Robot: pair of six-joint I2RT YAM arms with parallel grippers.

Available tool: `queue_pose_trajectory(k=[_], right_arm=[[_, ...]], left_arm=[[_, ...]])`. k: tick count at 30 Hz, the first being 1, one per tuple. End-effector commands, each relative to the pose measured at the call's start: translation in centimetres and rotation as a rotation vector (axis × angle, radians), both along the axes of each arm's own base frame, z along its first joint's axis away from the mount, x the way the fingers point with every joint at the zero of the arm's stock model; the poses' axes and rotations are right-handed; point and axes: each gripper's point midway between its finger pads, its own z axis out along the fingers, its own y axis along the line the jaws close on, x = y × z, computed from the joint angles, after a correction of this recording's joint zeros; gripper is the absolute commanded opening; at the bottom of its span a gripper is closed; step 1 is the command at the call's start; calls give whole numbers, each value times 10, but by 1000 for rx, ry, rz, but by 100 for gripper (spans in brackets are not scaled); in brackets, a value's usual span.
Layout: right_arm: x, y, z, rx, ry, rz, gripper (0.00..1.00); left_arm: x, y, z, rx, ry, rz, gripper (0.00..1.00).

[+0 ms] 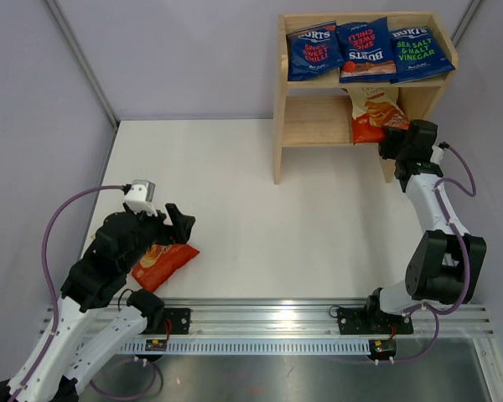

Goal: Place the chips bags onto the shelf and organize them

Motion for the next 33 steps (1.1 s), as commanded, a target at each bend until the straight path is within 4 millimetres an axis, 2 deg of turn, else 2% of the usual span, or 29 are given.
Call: queue_pose_trajectory(k=[1,3,4,7,8,11,16,20,21,25,27,28,29,30,31,32,33], right_arm=[[3,-16,33,-34,-75,-58,47],[-3,-16,30,-55,-49,-53,59],[-7,-15,34,-72,-47,-49,67],[-17,-13,32,-93,-4,-28,76],[-19,-12,33,-119,6,-13,77],[-33,-12,18,-143,91,0,80],[-51,-9,13,-170,93,19,83],[-61,-6,25,-213,63,48,91],[-65,-4,36,-234,33,60,98],[-73,3,57,-348,-19,149,99],[-80,21,62,-376,-41,257,99],[-85,23,61,-431,-35,298,99],[-91,27,56,-450,-27,333,99],[-99,41,66,-480,-85,406,99],[-105,49,61,-572,-110,490,100],[-111,60,71,-635,-177,565,99],[-128,85,80,-663,-257,714,99]], left_arm=[[4,3,6,1,-37,16,87],[4,4,7,-1,-39,20,87],[4,4,8,-1,-41,23,87],[6,10,6,6,-36,59,87],[7,14,5,10,-31,88,87],[11,22,3,23,-15,144,88],[15,27,2,21,4,195,89],[19,34,-1,23,40,264,95],[20,37,-3,21,51,293,99],[24,56,-15,23,100,427,99],[27,70,-19,25,125,510,99],[27,84,-24,16,148,579,99],[29,89,-25,-4,157,606,99],[30,93,-28,-18,168,624,99],[32,102,-30,-54,182,661,99],[33,108,-34,-65,196,685,99],[34,114,-39,-69,212,711,99]])
